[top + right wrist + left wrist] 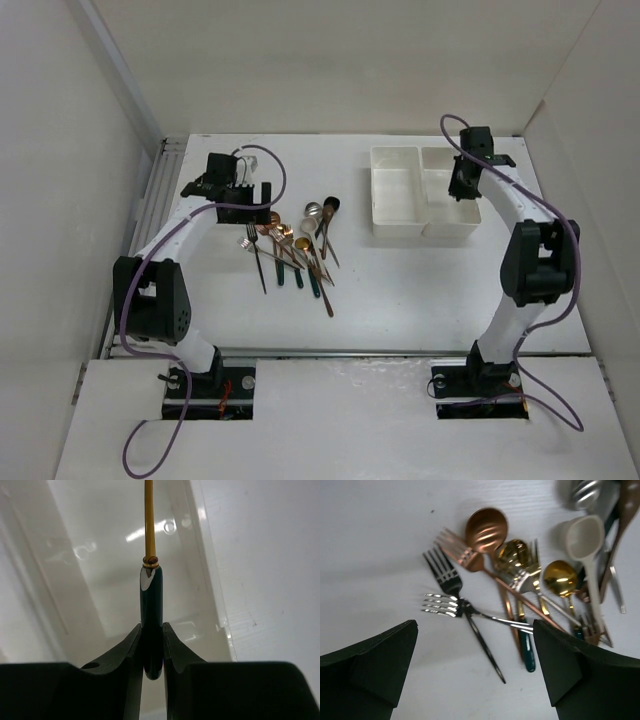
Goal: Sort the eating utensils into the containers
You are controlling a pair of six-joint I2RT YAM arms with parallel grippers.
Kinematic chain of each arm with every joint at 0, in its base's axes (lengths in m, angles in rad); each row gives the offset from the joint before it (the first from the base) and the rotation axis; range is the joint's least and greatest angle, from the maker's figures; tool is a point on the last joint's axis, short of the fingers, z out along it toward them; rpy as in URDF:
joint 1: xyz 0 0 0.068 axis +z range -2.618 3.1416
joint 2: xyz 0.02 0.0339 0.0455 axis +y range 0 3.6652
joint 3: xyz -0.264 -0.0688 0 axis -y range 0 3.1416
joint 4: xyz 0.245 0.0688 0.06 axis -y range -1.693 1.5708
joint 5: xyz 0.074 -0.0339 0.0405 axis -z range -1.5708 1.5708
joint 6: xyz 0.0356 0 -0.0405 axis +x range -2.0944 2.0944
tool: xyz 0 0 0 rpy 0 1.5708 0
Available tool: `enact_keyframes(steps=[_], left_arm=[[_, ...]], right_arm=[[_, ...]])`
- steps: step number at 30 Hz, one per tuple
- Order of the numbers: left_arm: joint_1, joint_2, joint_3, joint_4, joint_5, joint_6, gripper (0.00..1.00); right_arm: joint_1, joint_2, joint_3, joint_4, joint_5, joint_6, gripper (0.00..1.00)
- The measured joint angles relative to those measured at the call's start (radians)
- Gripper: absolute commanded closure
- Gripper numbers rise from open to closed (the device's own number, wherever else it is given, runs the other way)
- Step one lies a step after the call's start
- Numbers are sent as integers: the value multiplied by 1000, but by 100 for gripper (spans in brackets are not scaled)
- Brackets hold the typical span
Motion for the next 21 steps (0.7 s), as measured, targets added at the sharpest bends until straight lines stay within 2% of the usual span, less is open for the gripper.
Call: enact_keyframes(steps=[4,6,9,11,12,16,18,21], left_arm=[[0,0,-42,-13,-108,10,0],[1,0,-42,-6,-161,5,0],[1,0,-45,3,-208,3,0],[3,-8,-67,11,-204,10,0],[3,-13,-83,7,-199,16,3],[-13,-8,-122,-39,-184,48,32],[-19,8,-122,-59,-174,64,43],[-23,50,-122,-79,-134,85,45]], right_arm=[[7,86,0,-76,22,-13,100],[10,110,0,-96,25,-17,84],[14,127,1,-119,32,-20,54],[14,129,9,-132,38,-21,46],[14,129,16,-135,40,-24,44],[14,128,45,-134,41,-28,43],[15,124,52,-135,41,-28,43],[19,115,63,-140,43,-28,43]])
